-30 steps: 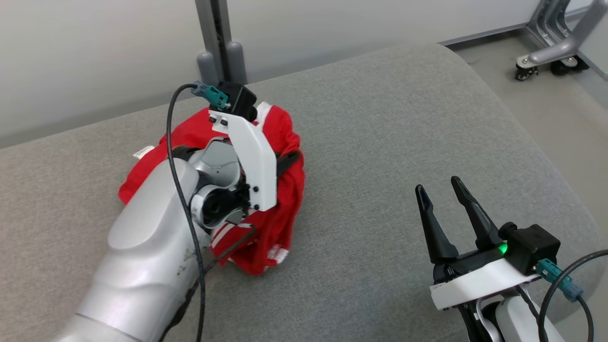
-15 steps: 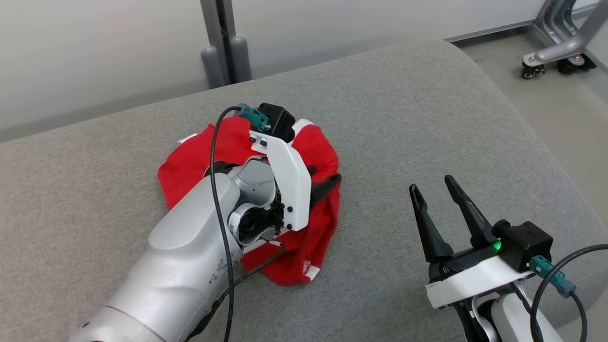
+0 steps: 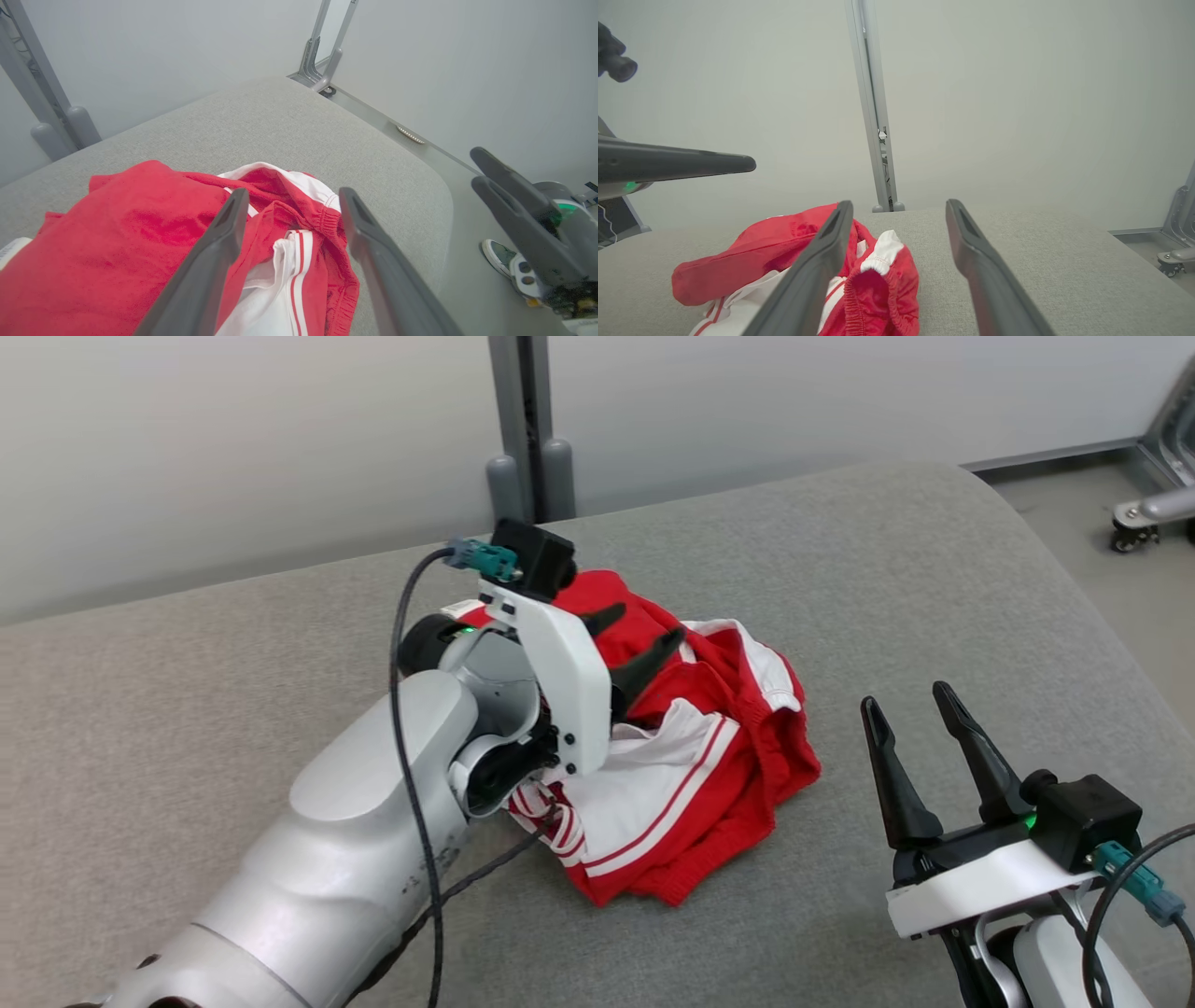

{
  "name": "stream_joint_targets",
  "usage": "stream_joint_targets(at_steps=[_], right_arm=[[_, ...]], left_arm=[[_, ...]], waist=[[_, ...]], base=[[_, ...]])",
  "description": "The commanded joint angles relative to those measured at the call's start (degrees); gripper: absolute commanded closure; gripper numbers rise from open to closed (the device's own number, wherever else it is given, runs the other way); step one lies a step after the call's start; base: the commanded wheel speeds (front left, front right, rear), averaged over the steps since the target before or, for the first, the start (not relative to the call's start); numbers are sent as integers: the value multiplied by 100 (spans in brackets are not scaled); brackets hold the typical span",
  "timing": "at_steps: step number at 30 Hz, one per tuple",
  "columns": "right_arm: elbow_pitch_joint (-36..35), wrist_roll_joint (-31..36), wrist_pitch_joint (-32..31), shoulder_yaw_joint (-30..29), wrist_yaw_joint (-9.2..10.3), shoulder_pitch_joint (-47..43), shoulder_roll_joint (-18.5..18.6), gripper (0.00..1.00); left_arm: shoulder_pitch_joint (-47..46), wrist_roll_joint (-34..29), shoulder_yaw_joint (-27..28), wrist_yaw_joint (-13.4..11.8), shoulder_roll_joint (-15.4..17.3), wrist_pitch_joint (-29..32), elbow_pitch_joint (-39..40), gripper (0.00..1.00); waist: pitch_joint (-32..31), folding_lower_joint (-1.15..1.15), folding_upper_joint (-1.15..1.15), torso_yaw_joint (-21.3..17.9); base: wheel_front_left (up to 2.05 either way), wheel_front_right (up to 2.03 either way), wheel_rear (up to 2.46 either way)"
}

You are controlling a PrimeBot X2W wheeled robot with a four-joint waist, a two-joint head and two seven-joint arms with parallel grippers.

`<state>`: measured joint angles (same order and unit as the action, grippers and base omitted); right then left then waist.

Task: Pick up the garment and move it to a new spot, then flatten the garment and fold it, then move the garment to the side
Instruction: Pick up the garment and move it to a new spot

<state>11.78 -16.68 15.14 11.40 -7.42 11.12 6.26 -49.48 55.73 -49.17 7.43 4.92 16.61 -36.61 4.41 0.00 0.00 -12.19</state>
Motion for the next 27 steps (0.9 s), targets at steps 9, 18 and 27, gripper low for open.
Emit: stream_joint_targets(at_steps=[9, 18, 27], right_arm=[[-122, -41, 2, -124, -13, -140, 83, 0], [-272, -7, 2, -127, -13, -189, 63, 0], [-547, -30, 2, -299, -13, -339, 12, 0]], left_arm=[[424, -444, 159, -207, 513, -1244, 168, 0], [921, -628, 232, -520, 916, -1834, 589, 0], [1837, -785, 829, -1351, 1523, -2949, 1517, 0]], waist=[[-100, 0, 0, 468], [-27, 0, 0, 449], [-28, 0, 0, 347]], base=[[0, 0, 0], [0, 0, 0], [0, 0, 0]])
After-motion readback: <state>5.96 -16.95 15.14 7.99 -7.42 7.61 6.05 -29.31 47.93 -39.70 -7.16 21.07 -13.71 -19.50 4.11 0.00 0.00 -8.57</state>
